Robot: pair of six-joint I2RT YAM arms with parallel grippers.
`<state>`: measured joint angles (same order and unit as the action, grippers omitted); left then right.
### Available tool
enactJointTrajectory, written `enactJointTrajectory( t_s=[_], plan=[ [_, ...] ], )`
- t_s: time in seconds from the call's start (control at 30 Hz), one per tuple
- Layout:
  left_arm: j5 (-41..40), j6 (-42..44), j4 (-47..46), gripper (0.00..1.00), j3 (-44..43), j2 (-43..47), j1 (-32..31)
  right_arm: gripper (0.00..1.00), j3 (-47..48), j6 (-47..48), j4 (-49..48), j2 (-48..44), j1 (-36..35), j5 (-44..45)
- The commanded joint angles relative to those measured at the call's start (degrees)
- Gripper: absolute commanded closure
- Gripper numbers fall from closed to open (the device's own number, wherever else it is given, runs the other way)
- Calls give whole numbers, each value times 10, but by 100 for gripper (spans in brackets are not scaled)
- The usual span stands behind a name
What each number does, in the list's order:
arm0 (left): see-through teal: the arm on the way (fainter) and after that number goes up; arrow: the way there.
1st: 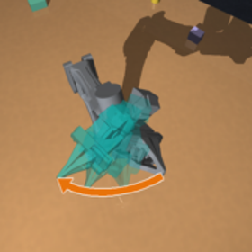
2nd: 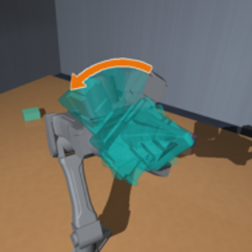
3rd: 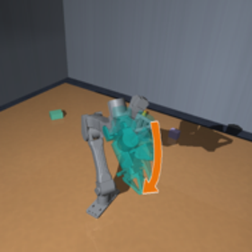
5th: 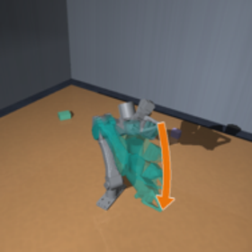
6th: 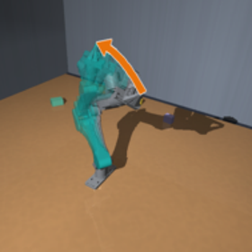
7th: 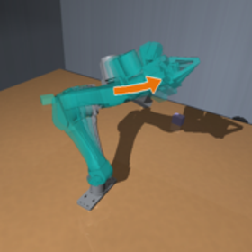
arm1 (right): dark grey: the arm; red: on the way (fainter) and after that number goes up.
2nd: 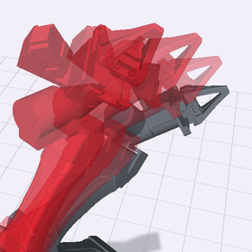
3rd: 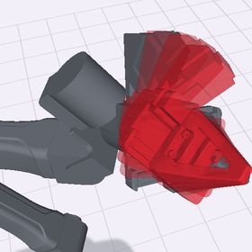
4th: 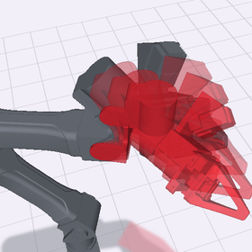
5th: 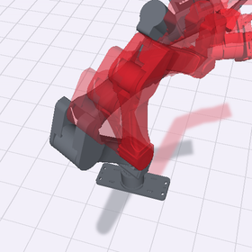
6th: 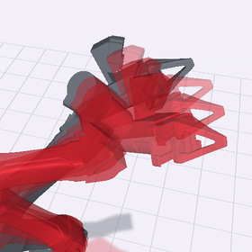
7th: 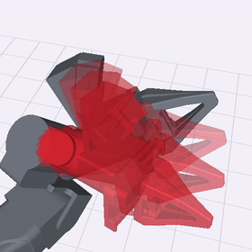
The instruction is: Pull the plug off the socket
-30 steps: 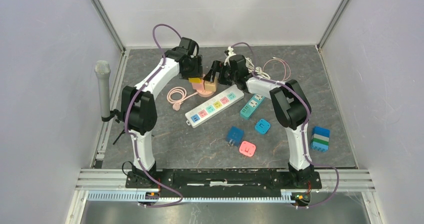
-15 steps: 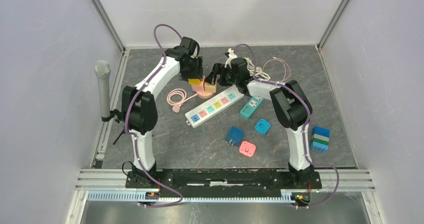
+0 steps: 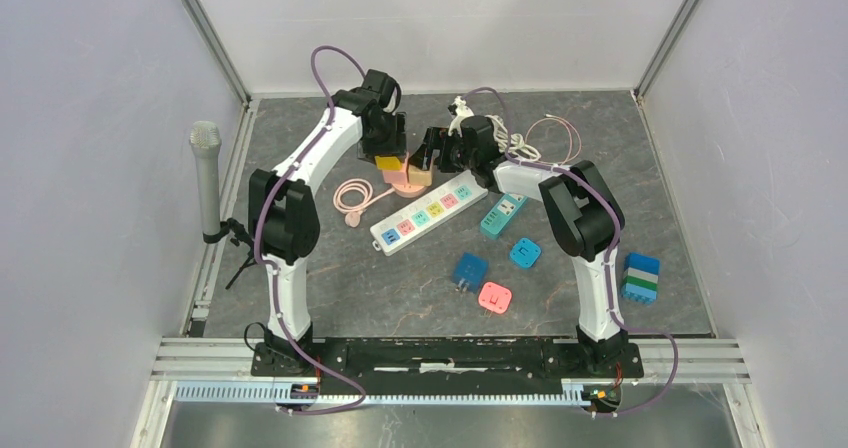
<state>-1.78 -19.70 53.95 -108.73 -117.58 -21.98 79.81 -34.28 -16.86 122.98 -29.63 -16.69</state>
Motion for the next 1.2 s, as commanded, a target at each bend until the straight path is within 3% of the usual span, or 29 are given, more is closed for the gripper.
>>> enactJointTrajectory(
  t_s=[0.0,0.23,0.4,0.67,0.9,1.17],
  plan=[
    [70,-48,-14,68,-43,17,13,10,-14,46,86,16,-8,20],
    [94,-68,-12,68,-38,16,28,11,-8,33,87,29,-7,-17],
    [20,-5,-17,69,-14,17,-7,9,-16,18,40,20,-7,-71],
    [-79,8,3,70,3,27,-14,3,-23,-30,-30,2,-5,-111],
    [35,-29,5,71,4,25,6,2,-34,-54,-86,7,-6,-126],
    [48,-36,6,71,11,21,6,2,-28,-58,-77,14,-6,-112]
  ],
)
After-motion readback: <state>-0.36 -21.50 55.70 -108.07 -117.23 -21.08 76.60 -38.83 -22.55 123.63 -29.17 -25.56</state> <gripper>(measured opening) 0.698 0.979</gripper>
